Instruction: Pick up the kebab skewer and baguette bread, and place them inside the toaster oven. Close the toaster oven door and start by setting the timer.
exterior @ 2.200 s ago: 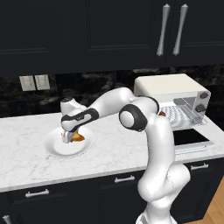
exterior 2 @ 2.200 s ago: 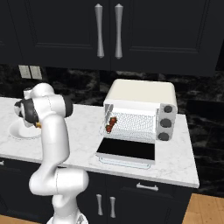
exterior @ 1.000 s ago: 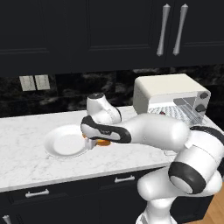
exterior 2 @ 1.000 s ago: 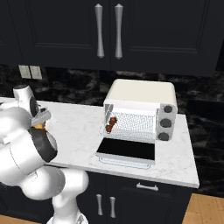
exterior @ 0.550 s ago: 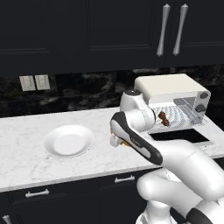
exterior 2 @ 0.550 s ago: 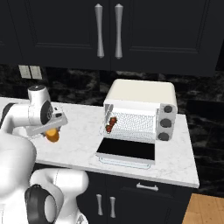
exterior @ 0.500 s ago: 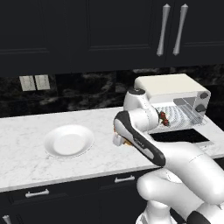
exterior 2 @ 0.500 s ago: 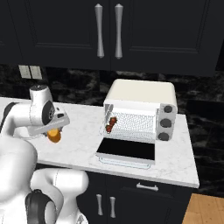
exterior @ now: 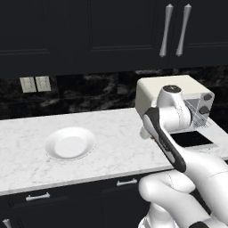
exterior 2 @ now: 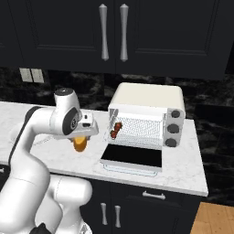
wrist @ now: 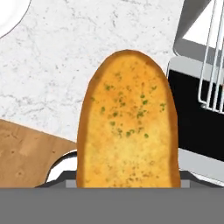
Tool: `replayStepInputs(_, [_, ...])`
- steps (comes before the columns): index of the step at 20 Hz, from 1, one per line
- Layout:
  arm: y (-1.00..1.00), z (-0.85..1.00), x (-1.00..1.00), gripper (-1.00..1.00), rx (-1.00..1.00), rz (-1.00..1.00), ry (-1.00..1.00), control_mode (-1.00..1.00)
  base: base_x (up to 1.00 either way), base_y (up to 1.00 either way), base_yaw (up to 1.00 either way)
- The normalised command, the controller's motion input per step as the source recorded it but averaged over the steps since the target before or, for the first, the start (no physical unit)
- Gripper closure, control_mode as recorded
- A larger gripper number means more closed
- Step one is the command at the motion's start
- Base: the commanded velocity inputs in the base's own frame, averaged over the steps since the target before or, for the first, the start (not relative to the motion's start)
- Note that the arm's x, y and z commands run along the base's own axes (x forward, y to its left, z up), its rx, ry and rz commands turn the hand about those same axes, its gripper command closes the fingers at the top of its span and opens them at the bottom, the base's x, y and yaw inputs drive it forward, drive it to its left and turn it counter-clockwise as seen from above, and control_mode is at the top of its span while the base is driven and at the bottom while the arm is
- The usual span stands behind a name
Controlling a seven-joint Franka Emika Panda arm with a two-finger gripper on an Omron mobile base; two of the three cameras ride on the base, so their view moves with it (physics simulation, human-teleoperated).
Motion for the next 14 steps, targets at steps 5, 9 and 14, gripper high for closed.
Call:
replayStepInputs(5, [-1.0, 0.14, 0.24, 1.0, 0.0, -0.37, 0.02, -1.0, 0.0, 0.0, 0.0])
replayStepInputs(9, [-1.0, 0.25, 0.14, 1.0, 0.0, -0.33, 0.03, -1.0, 0.0, 0.0, 0.0])
replayStepInputs(14, [-1.0, 0.18, 0.06, 1.0, 0.0, -0.19, 0.01, -1.0, 0.0, 0.0, 0.0])
